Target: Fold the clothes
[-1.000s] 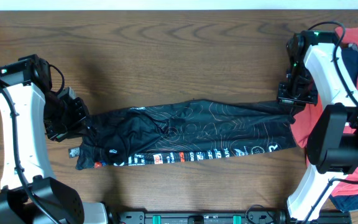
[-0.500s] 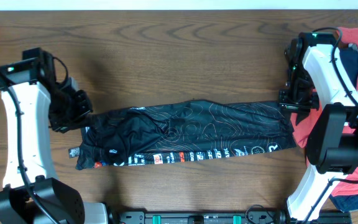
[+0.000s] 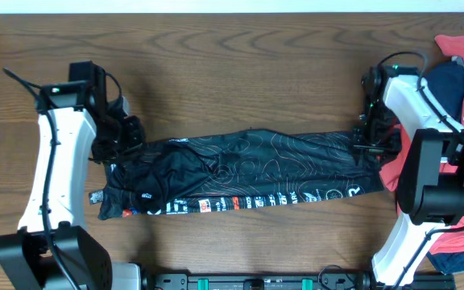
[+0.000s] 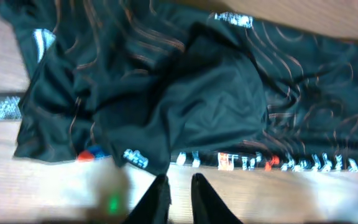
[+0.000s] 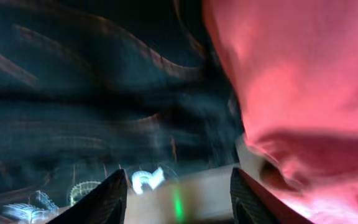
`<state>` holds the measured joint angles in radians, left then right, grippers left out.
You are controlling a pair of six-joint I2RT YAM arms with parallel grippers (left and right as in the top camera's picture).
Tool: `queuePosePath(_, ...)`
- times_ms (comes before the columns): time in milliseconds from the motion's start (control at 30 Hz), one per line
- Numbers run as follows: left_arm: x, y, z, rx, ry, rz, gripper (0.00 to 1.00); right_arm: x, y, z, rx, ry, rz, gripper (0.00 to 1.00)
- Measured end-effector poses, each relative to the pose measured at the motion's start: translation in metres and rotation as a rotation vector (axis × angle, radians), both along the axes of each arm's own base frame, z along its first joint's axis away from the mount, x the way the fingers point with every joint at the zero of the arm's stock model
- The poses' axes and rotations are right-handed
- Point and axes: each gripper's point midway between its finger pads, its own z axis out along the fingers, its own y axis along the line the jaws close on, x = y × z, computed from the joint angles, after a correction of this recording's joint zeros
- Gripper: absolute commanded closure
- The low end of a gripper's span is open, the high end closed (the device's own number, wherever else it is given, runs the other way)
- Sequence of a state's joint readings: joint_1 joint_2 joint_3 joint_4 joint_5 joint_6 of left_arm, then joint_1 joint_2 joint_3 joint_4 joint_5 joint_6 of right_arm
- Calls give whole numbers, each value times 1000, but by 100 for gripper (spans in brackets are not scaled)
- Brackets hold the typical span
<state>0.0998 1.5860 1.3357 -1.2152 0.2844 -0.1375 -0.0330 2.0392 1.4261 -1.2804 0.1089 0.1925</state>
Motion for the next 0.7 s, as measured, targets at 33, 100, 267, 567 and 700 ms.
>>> queuePosePath(33, 1, -1, -4, 0, -5, -5, 83, 4, -1, -5, 2, -24, -2, 47)
queuePosePath(100, 2, -5, -12, 0, -9, -20, 84, 11, -5, -13, 4, -62, -8, 44)
queuePosePath(267, -5, -13, -27, -1, 9, -45, 84, 11, -17, -18, 9, -77, -30, 41)
queuePosePath(567, -5, -14, -29, -1, 7, -49, 84, 2, -2, -30, 145, -71, 7, 41)
queuePosePath(700, -4, -14, -29, -1, 6, -50, 84, 1, 0, -31, 157, -78, 12, 41)
